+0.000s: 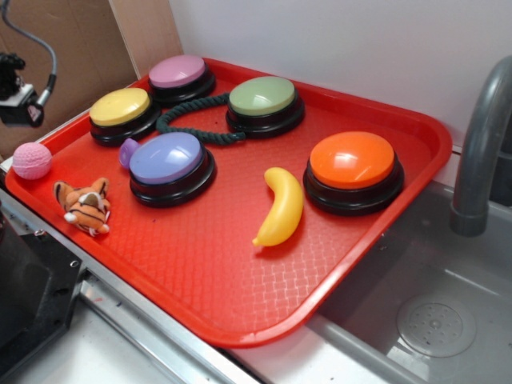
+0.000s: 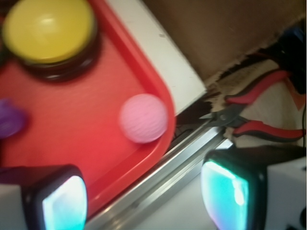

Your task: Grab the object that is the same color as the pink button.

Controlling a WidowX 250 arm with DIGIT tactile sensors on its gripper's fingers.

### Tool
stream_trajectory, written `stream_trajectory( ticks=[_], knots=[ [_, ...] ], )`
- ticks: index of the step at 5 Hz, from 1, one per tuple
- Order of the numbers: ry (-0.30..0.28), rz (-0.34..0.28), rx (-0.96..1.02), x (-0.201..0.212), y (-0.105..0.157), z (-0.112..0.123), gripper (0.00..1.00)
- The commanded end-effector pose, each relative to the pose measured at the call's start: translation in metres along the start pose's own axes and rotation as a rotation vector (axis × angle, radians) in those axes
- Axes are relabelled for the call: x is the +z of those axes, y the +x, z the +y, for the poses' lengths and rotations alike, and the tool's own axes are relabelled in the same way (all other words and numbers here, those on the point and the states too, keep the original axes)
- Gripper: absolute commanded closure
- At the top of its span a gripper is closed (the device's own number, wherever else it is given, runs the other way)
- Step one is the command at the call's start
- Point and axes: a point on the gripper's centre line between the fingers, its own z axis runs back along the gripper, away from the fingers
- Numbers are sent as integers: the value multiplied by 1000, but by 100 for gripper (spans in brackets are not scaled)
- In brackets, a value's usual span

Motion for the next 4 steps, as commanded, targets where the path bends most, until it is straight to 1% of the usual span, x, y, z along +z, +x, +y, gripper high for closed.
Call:
stream_trajectory(
  ticks=[1, 3, 4],
  knots=[
    [29, -48, 122, -34, 9, 13, 0],
    [18, -37, 128, -60, 14, 4, 0],
    [16, -38, 92, -59, 16, 0, 100]
  ],
)
